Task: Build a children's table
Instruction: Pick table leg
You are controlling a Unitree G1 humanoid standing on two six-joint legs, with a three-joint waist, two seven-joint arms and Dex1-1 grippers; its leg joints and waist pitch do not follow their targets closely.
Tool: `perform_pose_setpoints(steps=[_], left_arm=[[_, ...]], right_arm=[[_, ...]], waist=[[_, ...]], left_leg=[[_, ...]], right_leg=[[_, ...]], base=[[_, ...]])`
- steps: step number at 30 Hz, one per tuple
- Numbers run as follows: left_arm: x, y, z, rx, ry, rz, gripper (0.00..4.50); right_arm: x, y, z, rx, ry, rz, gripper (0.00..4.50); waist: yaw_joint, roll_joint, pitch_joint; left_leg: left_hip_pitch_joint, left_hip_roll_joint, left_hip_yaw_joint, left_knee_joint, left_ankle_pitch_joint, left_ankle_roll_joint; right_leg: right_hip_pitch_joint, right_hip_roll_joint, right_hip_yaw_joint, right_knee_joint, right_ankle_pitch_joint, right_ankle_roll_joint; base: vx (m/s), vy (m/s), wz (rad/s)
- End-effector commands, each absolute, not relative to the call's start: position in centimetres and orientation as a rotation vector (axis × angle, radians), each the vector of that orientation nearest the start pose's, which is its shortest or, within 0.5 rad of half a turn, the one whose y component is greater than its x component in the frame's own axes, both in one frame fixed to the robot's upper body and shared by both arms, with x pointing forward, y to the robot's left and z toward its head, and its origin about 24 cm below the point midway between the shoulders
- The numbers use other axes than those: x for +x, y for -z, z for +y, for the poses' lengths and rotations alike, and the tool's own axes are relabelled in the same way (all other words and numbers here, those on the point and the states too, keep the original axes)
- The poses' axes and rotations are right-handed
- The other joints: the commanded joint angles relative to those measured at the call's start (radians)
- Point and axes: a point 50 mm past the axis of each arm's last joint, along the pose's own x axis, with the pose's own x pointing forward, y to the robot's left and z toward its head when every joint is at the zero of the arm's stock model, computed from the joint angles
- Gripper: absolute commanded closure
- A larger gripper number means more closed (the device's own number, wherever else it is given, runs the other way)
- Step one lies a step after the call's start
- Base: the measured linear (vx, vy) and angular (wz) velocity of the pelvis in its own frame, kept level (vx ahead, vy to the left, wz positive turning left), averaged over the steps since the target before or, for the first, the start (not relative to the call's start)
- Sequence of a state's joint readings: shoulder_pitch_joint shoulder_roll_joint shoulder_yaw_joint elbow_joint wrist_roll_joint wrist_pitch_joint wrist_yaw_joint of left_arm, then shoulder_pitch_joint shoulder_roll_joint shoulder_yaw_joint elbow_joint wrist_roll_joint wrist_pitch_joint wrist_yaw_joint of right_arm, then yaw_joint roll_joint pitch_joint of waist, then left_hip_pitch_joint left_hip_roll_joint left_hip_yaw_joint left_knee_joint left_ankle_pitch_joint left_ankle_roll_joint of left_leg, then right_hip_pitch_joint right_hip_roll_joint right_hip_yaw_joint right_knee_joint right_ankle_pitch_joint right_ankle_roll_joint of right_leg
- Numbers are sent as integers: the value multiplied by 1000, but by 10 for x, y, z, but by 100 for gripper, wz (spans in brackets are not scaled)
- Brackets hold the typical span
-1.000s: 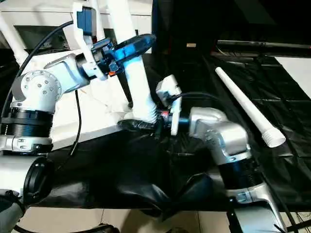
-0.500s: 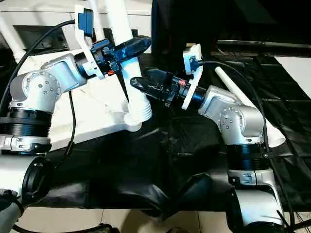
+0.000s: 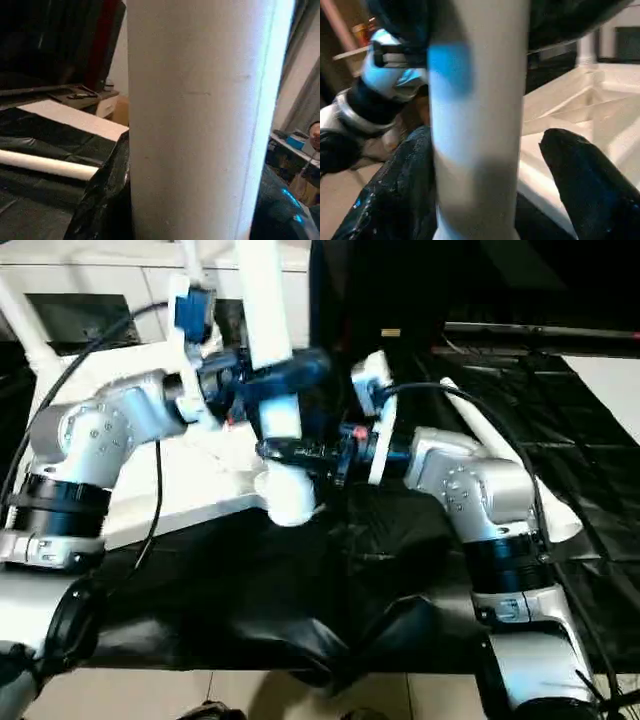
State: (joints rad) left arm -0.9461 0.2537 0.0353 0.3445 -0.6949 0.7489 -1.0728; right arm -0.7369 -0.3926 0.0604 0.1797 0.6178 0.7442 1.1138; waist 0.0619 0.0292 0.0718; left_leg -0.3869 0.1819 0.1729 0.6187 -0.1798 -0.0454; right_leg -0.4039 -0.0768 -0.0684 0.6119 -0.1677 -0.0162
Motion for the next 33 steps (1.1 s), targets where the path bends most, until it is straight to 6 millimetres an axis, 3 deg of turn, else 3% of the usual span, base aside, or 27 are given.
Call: perform_pose_setpoints(steps=[1, 6, 16, 29, 31, 33], left_arm=[[337, -234, 85, -376, 1502, -29, 265], [336, -235, 85, -383, 1510, -45, 265], [332, -231, 78, -390, 1541, -48, 265], [329, -225, 71, -360, 1563, -30, 265], [331, -226, 71, -423, 1563, 9, 209], [331, -226, 71, -417, 1556, 5, 192]], right_arm=[[318, -182, -115, 218, -1452, 181, 129], [313, -178, -114, 208, -1484, 206, 175], [310, -166, -109, 201, -1505, 257, 256], [308, -166, -105, 203, -1533, 258, 261], [308, -166, -106, 202, -1521, 254, 261], [309, -165, -106, 201, -1517, 253, 261]], waist=[[5, -6, -84], [6, -10, -86], [6, -3, -86], [5, 1, -86], [5, -1, -87], [6, 0, -87]], left_leg=[[17, 35, -9, -68, -148, 30], [15, 36, -9, -67, -131, 35], [17, 36, -10, -67, -149, 26], [18, 36, -11, -68, -164, 22], [17, 36, -11, -67, -156, 23], [17, 36, -11, -67, -152, 28]], right_leg=[[63, -59, 40, -67, -217, -239], [63, -60, 40, -66, -205, -240], [62, -59, 39, -69, -221, -237], [63, -59, 39, -68, -211, -247], [63, -58, 39, -66, -196, -251], [63, -58, 39, -66, -192, -253]], base=[[0, 0, 0], [0, 0, 0], [0, 0, 0], [0, 0, 0], [0, 0, 0], [0, 0, 0]])
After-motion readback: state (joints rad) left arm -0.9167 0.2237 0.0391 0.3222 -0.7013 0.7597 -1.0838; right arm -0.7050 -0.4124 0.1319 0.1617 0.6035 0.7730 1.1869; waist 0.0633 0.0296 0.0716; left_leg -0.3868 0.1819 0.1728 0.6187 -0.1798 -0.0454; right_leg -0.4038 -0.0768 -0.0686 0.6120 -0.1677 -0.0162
